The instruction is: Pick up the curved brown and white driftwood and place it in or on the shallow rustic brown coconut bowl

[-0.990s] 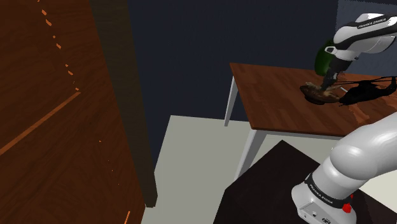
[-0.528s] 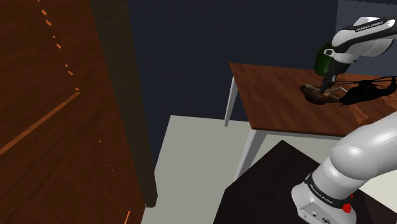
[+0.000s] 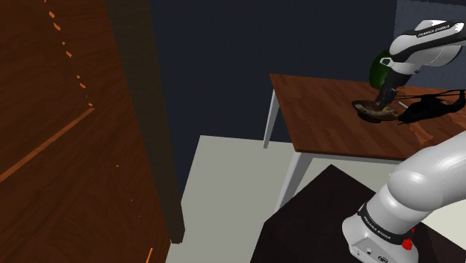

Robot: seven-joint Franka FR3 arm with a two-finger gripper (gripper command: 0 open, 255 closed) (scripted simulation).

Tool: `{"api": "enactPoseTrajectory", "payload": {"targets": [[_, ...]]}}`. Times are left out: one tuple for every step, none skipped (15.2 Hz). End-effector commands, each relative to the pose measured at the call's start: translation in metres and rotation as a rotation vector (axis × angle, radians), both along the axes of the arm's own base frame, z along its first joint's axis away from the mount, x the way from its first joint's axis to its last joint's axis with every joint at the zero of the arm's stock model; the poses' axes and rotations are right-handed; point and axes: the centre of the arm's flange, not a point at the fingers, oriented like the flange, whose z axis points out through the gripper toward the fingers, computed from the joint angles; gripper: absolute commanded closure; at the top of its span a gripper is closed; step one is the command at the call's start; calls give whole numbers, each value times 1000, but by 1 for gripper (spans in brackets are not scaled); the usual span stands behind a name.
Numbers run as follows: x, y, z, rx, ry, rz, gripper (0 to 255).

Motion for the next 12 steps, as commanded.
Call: {"api": "enactPoseTrajectory", "payload": {"targets": [[-1,0,13,0,0,0,0],[-1,1,26,0,0,0,0],[-2,1,40,0,0,0,0],[-2,2,50,0,0,0,0],[-2,2,50,0,0,0,0],[-2,2,50,0,0,0,0],[-2,2,50,0,0,0,0],[-2,2,50,0,0,0,0],[-2,2,50,0,0,0,0],[-2,2,50,0,0,0,0],[-2,2,50,0,0,0,0],[-2,2,50,0,0,0,0]]}}
